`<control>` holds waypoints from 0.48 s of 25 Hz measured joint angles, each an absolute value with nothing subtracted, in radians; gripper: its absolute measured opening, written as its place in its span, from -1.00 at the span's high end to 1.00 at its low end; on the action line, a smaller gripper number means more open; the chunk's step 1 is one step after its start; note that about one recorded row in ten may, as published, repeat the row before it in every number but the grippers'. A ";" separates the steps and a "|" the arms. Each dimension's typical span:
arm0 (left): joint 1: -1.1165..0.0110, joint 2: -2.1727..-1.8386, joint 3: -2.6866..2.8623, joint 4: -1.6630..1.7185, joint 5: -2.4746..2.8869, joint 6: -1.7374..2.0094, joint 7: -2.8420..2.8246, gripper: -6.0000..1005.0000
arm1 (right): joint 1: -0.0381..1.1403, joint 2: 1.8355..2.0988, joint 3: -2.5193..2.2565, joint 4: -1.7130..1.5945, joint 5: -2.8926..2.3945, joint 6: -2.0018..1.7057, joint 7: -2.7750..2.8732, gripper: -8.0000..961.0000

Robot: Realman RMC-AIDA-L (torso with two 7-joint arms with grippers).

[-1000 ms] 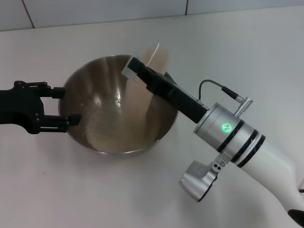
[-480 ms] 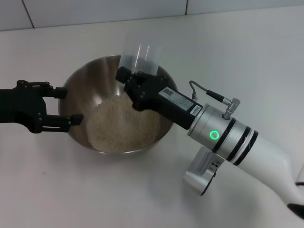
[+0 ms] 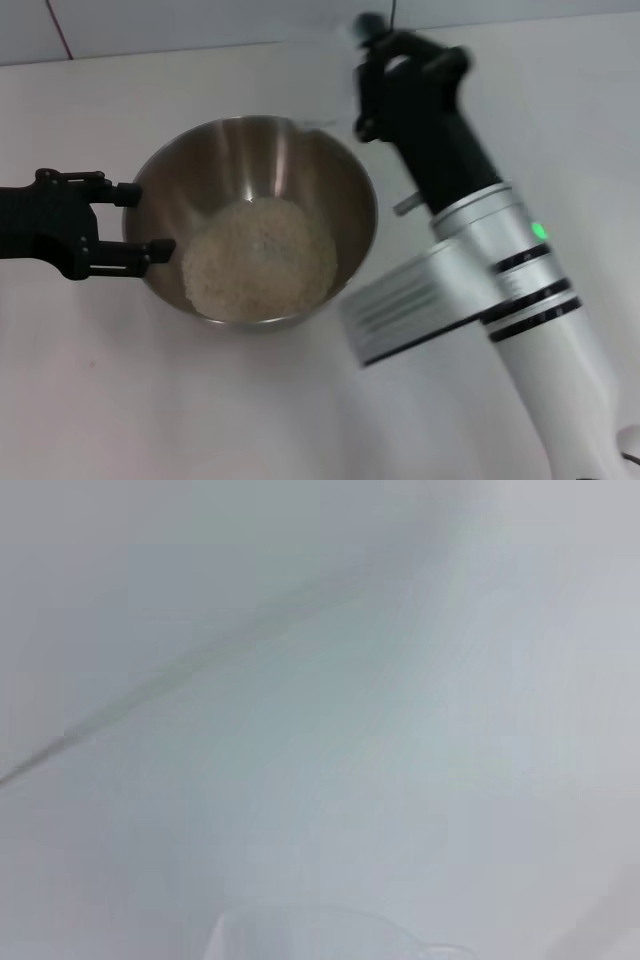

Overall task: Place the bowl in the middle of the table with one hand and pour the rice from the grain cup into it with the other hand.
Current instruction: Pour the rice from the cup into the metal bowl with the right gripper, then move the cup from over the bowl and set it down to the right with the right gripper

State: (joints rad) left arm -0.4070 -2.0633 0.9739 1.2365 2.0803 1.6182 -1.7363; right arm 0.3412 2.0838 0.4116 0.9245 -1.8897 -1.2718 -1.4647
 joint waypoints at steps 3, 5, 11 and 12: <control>-0.407 -2.063 0.972 1.236 2.076 1.615 -1.733 -0.61 | 0.281 2.081 0.520 0.904 -1.904 -1.268 -1.077 0.90; -0.408 -2.063 0.972 1.237 2.075 1.614 -1.731 -0.61 | 0.267 2.079 0.586 0.820 -1.906 -1.255 -0.799 0.90; -0.409 -2.063 0.973 1.235 2.075 1.614 -1.729 -0.61 | 0.347 2.079 0.616 0.515 -1.911 -1.112 -0.318 0.89; -0.409 -2.063 0.973 1.233 2.075 1.613 -1.729 -0.61 | 0.368 2.079 0.608 0.473 -1.918 -1.070 -0.253 0.89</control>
